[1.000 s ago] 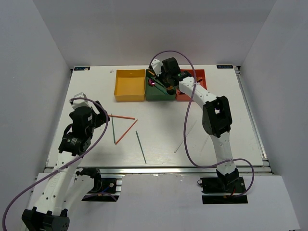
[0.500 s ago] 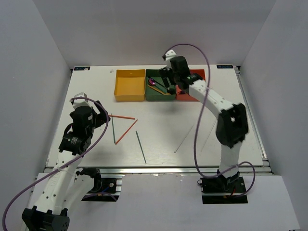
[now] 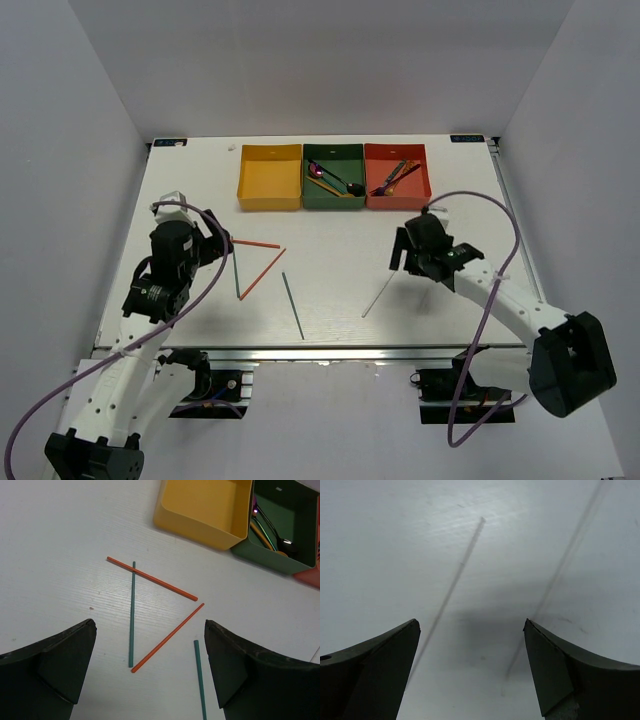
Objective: Sort the eating utensils into containers
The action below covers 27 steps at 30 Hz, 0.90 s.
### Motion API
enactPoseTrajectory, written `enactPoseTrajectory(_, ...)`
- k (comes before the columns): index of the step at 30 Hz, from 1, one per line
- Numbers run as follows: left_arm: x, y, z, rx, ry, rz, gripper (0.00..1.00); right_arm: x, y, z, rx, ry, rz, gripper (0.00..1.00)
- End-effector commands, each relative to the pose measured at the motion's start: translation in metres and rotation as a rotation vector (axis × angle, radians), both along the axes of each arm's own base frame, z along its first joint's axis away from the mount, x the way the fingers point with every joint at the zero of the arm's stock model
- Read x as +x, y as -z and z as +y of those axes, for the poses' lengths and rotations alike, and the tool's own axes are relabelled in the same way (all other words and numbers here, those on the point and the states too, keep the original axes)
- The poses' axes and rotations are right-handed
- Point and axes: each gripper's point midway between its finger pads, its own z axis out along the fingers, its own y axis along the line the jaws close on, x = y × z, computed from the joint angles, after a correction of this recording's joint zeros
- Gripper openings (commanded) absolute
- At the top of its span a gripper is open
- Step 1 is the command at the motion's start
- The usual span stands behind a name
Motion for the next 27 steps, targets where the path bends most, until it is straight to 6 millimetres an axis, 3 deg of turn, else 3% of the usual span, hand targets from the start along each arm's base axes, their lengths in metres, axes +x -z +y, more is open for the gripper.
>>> enactPoseTrajectory(1, -0.001, -0.009, -0.004, -0.009, 0.025, -0.045, 0.98, -0.006, 0.002, -0.039, -0.014, 0.247, -0.032, 0.88)
enactPoseTrajectory(5, -0.001, -0.007, -0.005, -0.007, 0.032, -0.034, 0.98, -0.004, 0.03, -0.065, -0.046, 0.336, 0.075, 0.79)
enactPoseTrajectory(9, -0.001, -0.006, -0.009, -0.011, 0.051, -0.034, 0.98, 0.005, 0.053, -0.076, -0.057, 0.37, 0.154, 0.74)
enactPoseTrajectory(15, -0.002, -0.008, -0.014, -0.018, 0.075, -0.042, 0.98, 0.027, 0.067, -0.091, -0.055, 0.423, 0.19, 0.62)
enactPoseTrajectory(19, -0.003, -0.009, -0.015, -0.018, 0.082, -0.044, 0.98, 0.026, 0.085, -0.089, -0.008, 0.421, 0.241, 0.3)
enactPoseTrajectory(24, -0.004, -0.012, -0.015, -0.021, 0.079, -0.056, 0.98, 0.014, 0.103, -0.094, -0.045, 0.442, 0.312, 0.22)
enactPoseTrajectory(27, -0.004, -0.012, -0.014, -0.02, 0.077, -0.06, 0.98, 0.011, 0.104, -0.094, -0.052, 0.432, 0.322, 0.02)
